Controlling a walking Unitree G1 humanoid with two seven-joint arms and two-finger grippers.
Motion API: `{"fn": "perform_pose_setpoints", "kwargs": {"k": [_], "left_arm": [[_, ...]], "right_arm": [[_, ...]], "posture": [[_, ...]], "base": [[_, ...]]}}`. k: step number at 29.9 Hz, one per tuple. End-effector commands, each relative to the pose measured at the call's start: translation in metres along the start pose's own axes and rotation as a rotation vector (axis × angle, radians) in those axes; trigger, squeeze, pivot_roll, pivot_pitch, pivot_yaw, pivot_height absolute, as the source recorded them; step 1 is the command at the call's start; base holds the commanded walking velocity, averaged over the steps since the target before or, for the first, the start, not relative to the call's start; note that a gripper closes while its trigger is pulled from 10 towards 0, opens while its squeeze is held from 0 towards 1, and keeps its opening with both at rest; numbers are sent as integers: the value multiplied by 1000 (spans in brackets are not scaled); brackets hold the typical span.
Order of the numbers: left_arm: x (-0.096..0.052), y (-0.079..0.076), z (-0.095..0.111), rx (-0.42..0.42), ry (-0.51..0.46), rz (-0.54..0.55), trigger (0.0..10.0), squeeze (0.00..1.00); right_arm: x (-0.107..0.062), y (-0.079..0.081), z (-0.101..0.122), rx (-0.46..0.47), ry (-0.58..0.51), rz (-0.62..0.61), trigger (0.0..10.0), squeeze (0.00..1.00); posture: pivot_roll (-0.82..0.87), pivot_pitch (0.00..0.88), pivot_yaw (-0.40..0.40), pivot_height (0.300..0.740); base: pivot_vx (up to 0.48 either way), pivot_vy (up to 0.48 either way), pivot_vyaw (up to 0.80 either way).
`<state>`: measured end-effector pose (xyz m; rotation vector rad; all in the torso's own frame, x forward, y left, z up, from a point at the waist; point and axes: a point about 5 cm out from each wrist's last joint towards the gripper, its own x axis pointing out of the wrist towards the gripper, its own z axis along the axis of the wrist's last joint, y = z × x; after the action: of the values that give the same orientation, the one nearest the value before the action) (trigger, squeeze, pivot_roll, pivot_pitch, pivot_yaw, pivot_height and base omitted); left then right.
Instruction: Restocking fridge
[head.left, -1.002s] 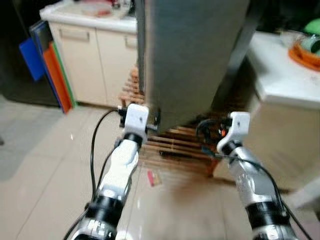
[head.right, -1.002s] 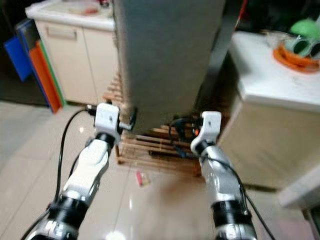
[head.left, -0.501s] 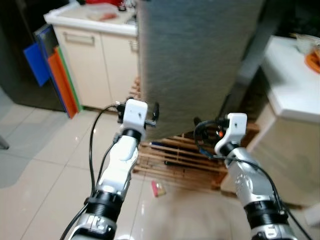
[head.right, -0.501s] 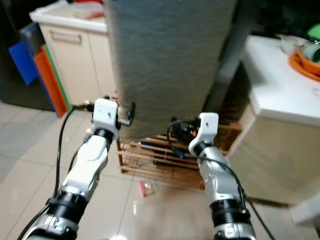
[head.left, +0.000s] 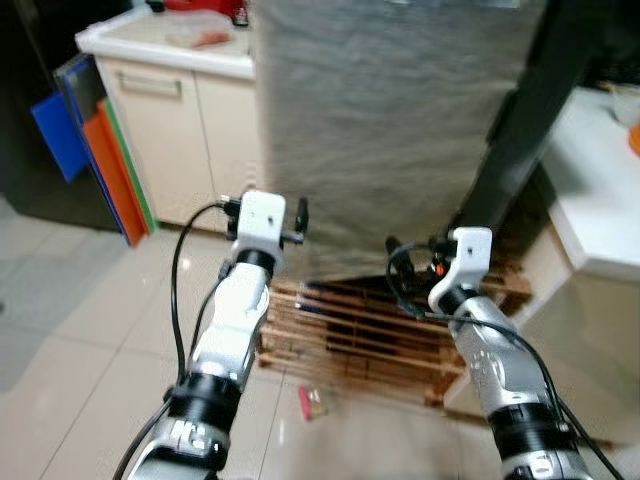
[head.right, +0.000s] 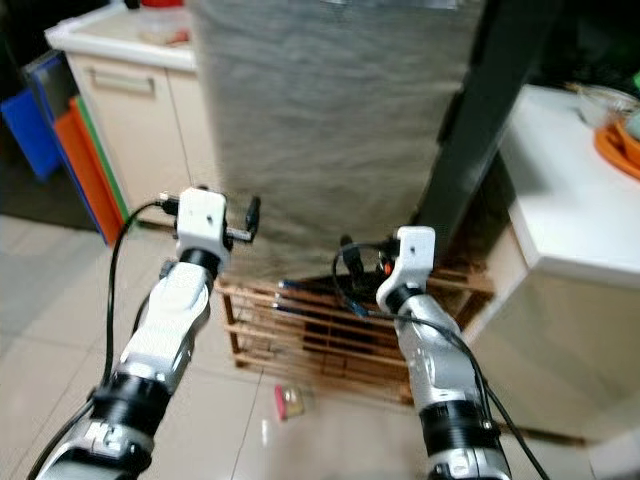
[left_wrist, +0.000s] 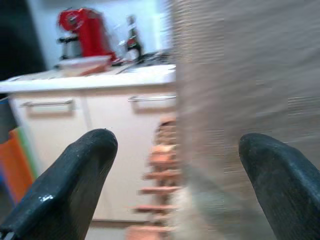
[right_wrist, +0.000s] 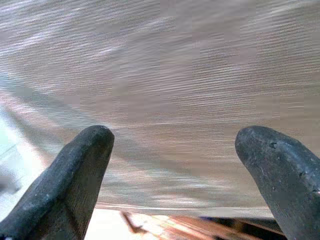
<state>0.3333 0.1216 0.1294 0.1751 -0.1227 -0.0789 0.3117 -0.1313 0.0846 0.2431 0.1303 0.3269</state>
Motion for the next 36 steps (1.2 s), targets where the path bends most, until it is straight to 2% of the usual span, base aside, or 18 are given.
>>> {"fn": "perform_pose_setpoints", "kwargs": {"k": [1,11,14,17,20,25,36], "left_arm": [[1,-2,0,-11,6,7,10000,0],[2,4,-1,-2,8,17,10000,0],[2,5,4,37,-37,21,10000,0],[1,-2,10,64,-76,-28,10000,0],[0,-8,10,41,-79,-53,10000,0],[1,-14,10,71,-73,-85,10000,0],[0,-16,6,17,-38,-96,10000,0]], "right_arm": [[1,-4,8,-22,-15,-3,10000,137],[1,-4,7,-24,-13,-1,10000,141],[1,-5,7,-26,-12,-3,10000,141],[1,-5,7,-40,-25,-12,10000,141],[0,-5,10,-43,-48,-11,10000,145],[0,-7,7,-56,-30,-24,10000,149],[-1,-9,6,-60,-26,-35,10000,141]], "posture": [[-47,0,-56,740],[-44,0,-57,740],[-44,0,-57,740],[-43,0,-54,740],[-42,0,-54,740],[-45,0,-49,740],[-50,0,-47,740]], "base": [[431,0,0],[431,0,0],[431,0,0],[431,0,0],[0,0,0],[0,0,0],[0,0,0]]}}
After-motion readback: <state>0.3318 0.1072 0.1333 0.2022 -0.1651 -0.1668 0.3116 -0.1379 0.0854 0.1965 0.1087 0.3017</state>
